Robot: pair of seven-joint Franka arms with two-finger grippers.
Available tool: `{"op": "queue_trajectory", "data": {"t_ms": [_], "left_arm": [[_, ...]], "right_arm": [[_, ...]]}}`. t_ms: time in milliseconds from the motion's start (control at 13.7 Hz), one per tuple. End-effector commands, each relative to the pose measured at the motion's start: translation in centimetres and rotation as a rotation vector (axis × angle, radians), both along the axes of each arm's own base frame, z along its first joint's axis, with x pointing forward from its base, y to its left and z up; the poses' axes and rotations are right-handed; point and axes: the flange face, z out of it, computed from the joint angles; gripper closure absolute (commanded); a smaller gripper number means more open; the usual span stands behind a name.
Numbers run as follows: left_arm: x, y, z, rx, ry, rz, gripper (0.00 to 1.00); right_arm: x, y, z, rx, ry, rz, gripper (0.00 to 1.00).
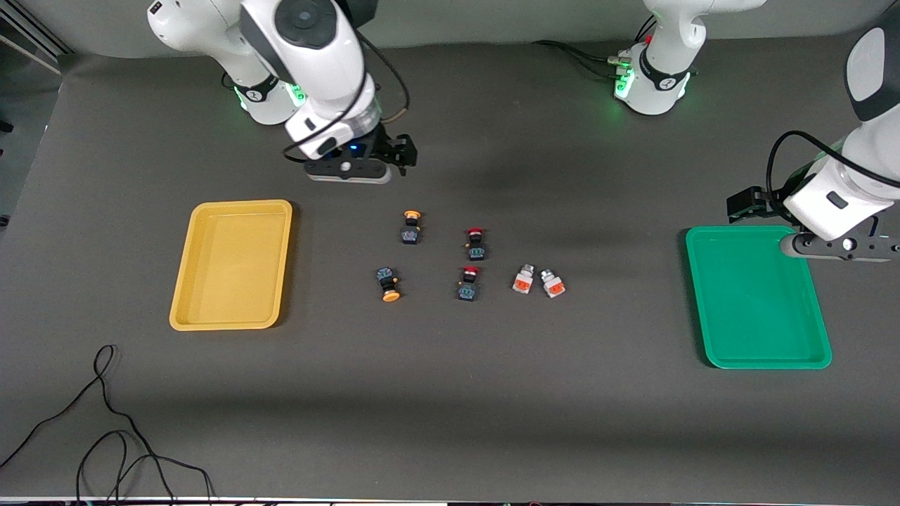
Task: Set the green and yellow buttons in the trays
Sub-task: 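Move the right gripper over a yellow-capped button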
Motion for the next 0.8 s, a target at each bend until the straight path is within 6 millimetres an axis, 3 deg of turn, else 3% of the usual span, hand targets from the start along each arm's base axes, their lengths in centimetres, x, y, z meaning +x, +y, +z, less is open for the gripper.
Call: {"op": "queue_trajectory", "data": {"t_ms": [0,220,439,732], "left_arm": [[0.1,-0.3,0.4,0.015,0.009,0.003,0.00],[0.1,-0.2,0.2,0.016,0.020,-0.009,0.00],[0.0,0.5,-0.4,0.017,0.054,0.004,0.00],[0.3,0.0,-0.5,0.009,0.044,-0.013,0.01]], "right_arm": [[-0.2,-1.0,-5.4,0.000,-0.044,-0.011,0.00],[-0.6,-1.5,-13.0,0.009,-0.090,0.003,0.00],[0.1,-0.5,-21.0,0.015,-0.107,0.012,0.00],[-1.2,1.4,-28.4,0.024,-0.126,0.054,0.00]]}}
